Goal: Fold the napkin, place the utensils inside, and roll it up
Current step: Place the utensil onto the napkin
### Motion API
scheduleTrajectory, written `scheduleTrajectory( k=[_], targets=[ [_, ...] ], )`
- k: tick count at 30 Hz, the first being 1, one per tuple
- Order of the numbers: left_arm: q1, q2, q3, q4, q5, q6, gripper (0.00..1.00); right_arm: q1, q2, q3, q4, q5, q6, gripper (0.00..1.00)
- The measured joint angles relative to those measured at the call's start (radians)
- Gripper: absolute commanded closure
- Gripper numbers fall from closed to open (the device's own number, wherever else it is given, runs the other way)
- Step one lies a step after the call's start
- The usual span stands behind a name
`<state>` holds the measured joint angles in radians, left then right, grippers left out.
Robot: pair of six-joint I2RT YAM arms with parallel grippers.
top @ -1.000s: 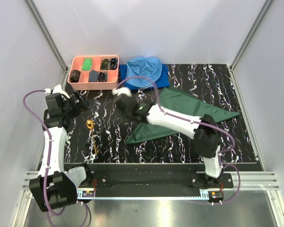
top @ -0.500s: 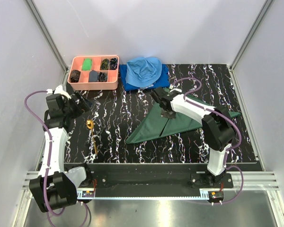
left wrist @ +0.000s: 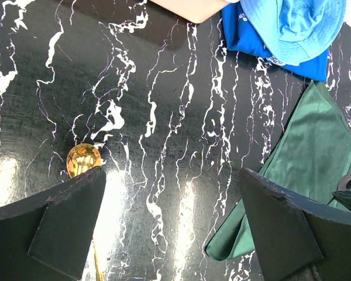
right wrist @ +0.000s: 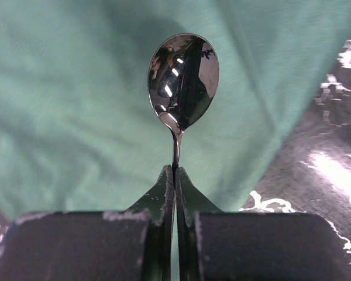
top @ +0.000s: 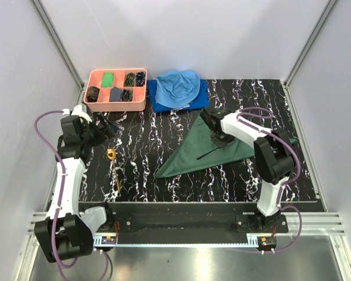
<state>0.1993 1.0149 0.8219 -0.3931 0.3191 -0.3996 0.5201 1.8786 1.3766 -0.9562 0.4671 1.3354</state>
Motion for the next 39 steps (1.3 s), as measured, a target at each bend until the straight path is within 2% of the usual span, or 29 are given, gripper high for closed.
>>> scheduleTrajectory(
  k=[6, 27, 29, 30, 32, 33, 34, 37, 39],
  targets=[
    [-0.009, 0.0, 0.0, 0.0, 0.002, 0.0, 0.01, -0.05, 0.001, -0.026, -0.037, -0.008, 0.078, 1.0],
    [-0.015, 0.0, 0.0, -0.001, 0.012, 0.0, 0.01, -0.085, 0.085, 0.008, -0.037, -0.006, 0.129, 1.0],
    [-0.015, 0.0, 0.0, -0.001, 0.012, 0.001, 0.01, -0.085, 0.087, 0.01, -0.037, -0.006, 0.13, 0.92],
    [-0.016, 0.0, 0.0, 0.0, 0.012, 0.001, 0.01, -0.086, 0.088, 0.011, -0.037, -0.006, 0.131, 0.79],
    [-0.016, 0.0, 0.0, -0.001, 0.011, 0.001, 0.01, -0.087, 0.088, 0.011, -0.035, -0.007, 0.132, 0.59],
    [-0.016, 0.0, 0.0, -0.001, 0.011, 0.002, 0.01, -0.088, 0.088, 0.011, -0.032, -0.008, 0.127, 0.35],
    [-0.016, 0.0, 0.0, -0.001, 0.011, 0.002, 0.01, -0.089, 0.088, 0.011, -0.026, -0.008, 0.12, 0.26],
    [-0.016, 0.002, 0.0, -0.001, 0.009, 0.005, 0.01, -0.089, 0.083, 0.011, -0.005, -0.005, 0.081, 0.14],
    [-0.016, 0.003, -0.005, 0.0, 0.001, 0.008, 0.01, -0.089, 0.067, 0.01, 0.011, -0.004, 0.045, 0.11]
  ],
)
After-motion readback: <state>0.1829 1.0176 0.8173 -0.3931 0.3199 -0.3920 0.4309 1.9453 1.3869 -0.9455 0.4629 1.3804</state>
